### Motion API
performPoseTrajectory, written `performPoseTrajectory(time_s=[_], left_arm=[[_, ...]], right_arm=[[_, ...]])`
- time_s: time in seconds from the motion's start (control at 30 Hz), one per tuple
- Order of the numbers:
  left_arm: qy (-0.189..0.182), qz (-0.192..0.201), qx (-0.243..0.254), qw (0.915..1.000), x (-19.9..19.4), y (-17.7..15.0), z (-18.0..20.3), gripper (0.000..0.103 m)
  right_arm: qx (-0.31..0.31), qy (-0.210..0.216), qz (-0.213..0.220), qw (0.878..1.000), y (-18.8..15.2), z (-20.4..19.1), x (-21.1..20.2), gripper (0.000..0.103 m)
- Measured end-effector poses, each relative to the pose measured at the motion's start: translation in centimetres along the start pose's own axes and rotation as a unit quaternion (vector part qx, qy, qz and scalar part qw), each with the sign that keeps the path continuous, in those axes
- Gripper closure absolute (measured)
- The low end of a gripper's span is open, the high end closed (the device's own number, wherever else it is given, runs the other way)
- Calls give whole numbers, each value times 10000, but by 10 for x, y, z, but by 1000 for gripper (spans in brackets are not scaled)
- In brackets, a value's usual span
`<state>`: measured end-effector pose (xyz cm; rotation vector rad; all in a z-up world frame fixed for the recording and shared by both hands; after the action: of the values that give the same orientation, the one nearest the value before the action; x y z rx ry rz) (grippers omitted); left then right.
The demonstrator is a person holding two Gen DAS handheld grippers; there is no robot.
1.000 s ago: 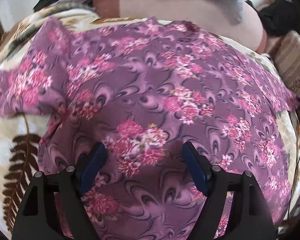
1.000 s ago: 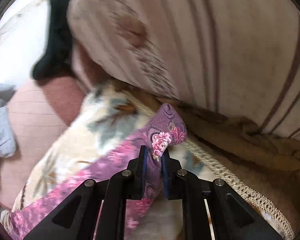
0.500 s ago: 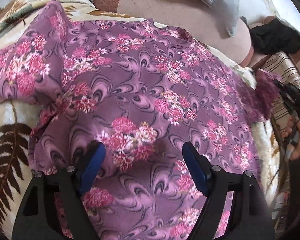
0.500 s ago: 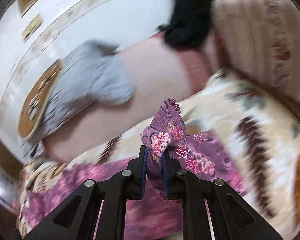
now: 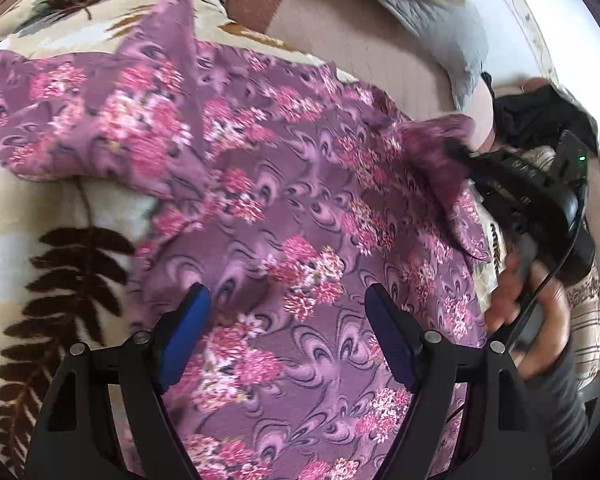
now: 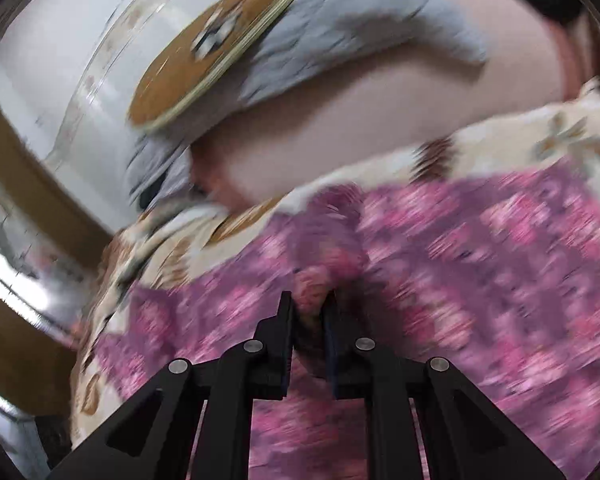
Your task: Fold small clothes
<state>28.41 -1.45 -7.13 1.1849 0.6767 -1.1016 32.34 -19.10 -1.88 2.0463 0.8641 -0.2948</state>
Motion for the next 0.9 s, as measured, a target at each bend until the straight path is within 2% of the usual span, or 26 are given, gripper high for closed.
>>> performPoseTrajectory(time_s=[0.07, 0.17, 0.23, 0.37, 0.47, 0.57, 0.63, 0.7, 0.73, 0.8, 0.9], left_arm=[[9, 23, -55, 10000, -3, 2, -3, 24], [-21, 20, -147, 9999, -6, 4, -3, 24], [-50, -14, -158, 9999, -5, 5, 0, 24], [-139, -234, -131, 9995, 11, 12, 23, 24], [-121, -478, -145, 9987, 36, 23, 47, 24], [63, -706, -285, 9971, 64, 33, 64, 24], [229, -521, -463, 9973, 70, 44, 70, 24], [120, -361, -593, 9975, 68, 56, 78, 70], [33, -450, -644, 9969, 69, 60, 80, 99], [-3, -406, -831, 9957, 61, 68, 77, 100], [64, 131, -809, 9966, 28, 80, 68, 100]], right_arm=[[40, 92, -292, 9995, -22, -13, 17, 78], [203, 301, -910, 9952, -61, -21, 37, 75], [331, 511, -1087, 9922, -79, -21, 32, 75], [691, 565, -700, 9935, -86, 6, -20, 67], [1139, 513, -387, 9914, -81, 39, -59, 66], [1355, 420, -153, 9898, -70, 66, -93, 66], [1454, 352, 63, 9887, -62, 84, -116, 66], [1558, 303, 260, 9870, -59, 99, -130, 64], [1602, 283, 316, 9862, -57, 104, -133, 62], [1780, 275, 471, 9825, -56, 120, -144, 62], [2034, 320, 623, 9766, -55, 141, -150, 62]])
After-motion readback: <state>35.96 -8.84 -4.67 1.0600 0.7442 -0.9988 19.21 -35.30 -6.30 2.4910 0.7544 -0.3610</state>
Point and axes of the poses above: each gripper's, at about its wrist camera, not at the fingertips, and x roughly the way its jaws point, z to its right, y to its top, the point moved 7 cm from there along x, roughly the way its jaws point, and after that the axes turned 12 degrees about y, right-handed, at the moved point
